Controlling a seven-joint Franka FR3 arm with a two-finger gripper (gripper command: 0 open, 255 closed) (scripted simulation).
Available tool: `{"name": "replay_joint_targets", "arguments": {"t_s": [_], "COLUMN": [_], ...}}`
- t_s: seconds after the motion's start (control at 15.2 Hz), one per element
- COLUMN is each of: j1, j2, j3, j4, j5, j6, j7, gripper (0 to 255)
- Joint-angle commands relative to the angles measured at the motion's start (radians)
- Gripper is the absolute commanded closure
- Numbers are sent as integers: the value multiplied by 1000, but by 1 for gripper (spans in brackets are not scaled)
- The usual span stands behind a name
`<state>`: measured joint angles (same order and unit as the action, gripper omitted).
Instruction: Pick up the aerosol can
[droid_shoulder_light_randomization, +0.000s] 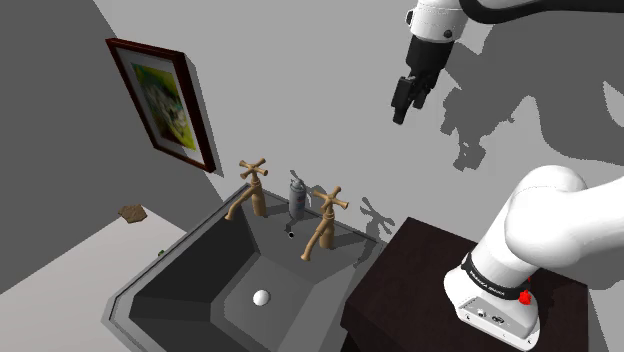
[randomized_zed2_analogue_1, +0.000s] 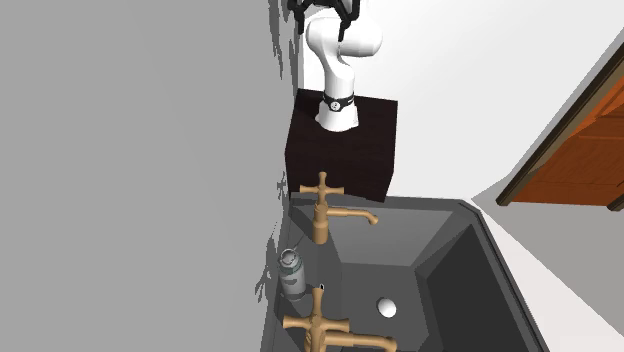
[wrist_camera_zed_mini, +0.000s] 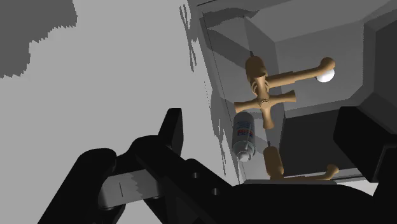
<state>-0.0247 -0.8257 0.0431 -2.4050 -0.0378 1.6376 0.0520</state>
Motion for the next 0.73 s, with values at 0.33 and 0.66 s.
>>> {"name": "replay_joint_targets", "arguments": {"t_s": [0.33, 0.66], "j1": [-3, -8], "j2": [135, 300], "j3": [8, 16], "j4": [-43, -51], "j5": [5, 6], "j6": [165, 323], "j7": [19, 38], "gripper": [0, 0]}}
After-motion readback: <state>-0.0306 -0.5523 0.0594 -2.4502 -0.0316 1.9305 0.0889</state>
